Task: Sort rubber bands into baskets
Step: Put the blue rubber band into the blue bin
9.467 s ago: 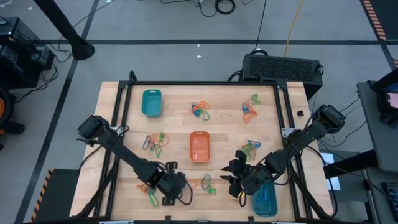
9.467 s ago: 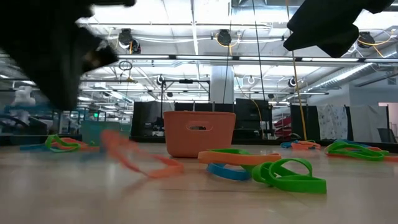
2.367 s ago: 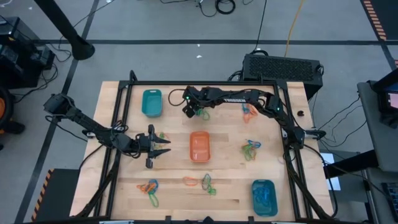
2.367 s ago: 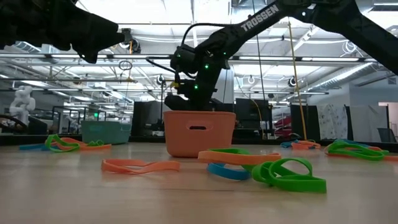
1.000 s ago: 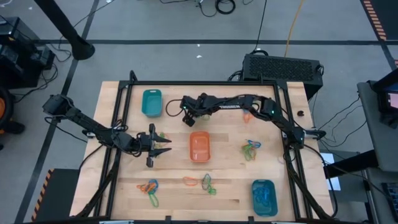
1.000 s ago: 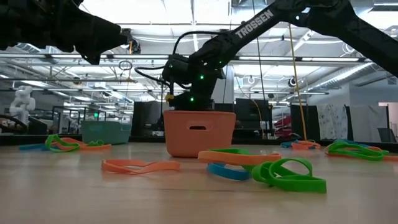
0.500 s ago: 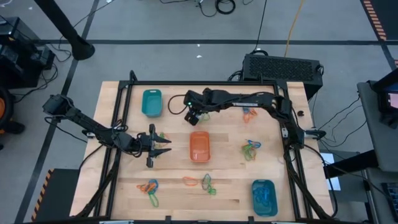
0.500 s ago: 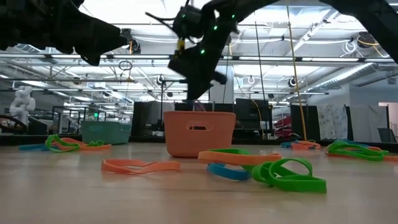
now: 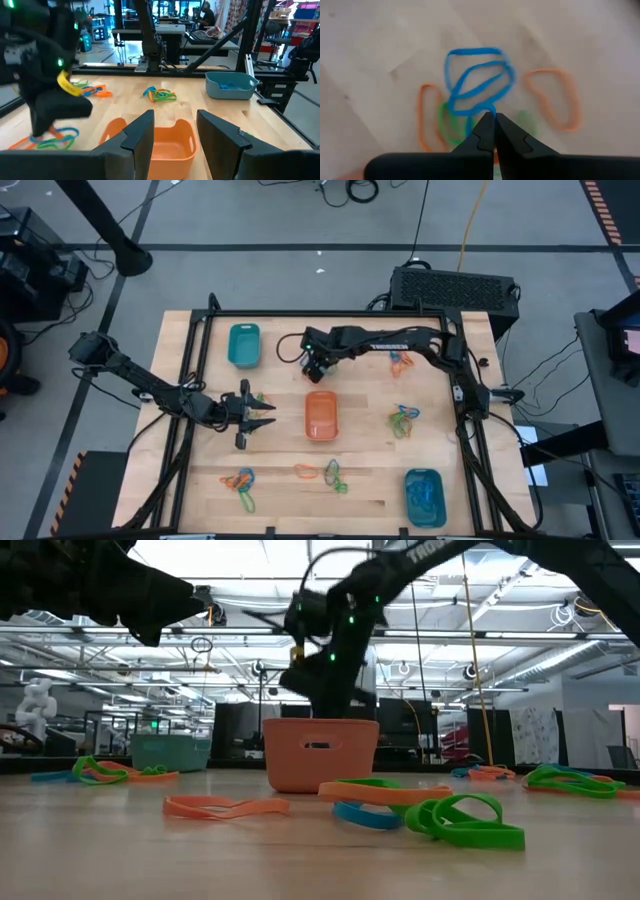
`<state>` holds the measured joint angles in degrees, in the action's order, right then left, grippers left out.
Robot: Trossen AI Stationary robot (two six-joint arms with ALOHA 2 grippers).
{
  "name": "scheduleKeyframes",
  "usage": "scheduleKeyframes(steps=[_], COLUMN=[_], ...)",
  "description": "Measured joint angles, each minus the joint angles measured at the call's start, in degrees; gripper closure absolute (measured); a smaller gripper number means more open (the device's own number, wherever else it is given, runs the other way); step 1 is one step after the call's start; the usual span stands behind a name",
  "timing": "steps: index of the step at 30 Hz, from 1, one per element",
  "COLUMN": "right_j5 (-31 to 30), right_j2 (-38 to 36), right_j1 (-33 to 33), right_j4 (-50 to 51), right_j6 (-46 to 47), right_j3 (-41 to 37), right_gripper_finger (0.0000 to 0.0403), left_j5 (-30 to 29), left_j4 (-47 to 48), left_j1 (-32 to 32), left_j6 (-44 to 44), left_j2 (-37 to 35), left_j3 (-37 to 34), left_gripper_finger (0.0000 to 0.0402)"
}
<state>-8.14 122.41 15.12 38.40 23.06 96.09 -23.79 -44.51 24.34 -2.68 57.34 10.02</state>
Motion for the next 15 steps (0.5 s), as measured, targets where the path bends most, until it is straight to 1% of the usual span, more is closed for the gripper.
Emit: scheduleKeyframes(steps=[3, 7, 15], right_j5=[2.16, 2.06, 2.10], right_j2=[0.00, 0.13, 0.04], right_j1=[0.55, 1.08, 1.31], right_j4=[-6.30, -6.91, -7.28], right_j6=[1.93, 3.52, 4.34], right_j3=[-3.64, -5.74, -6.03], right_gripper_finger=[0.0402, 0.0386, 0.0332], left_j5=[0.02, 0.02, 0.02], left_j4=[0.00, 0.02, 0.02], left_j1=[0.00, 0.00, 0.00], left_j6=[0.03, 0.18, 0.38], left_j2=[0.02, 0.02, 0.02], left_j3=[0.00, 0.00, 0.00], left_gripper_finger=[0.0244, 0.0244, 0.0244])
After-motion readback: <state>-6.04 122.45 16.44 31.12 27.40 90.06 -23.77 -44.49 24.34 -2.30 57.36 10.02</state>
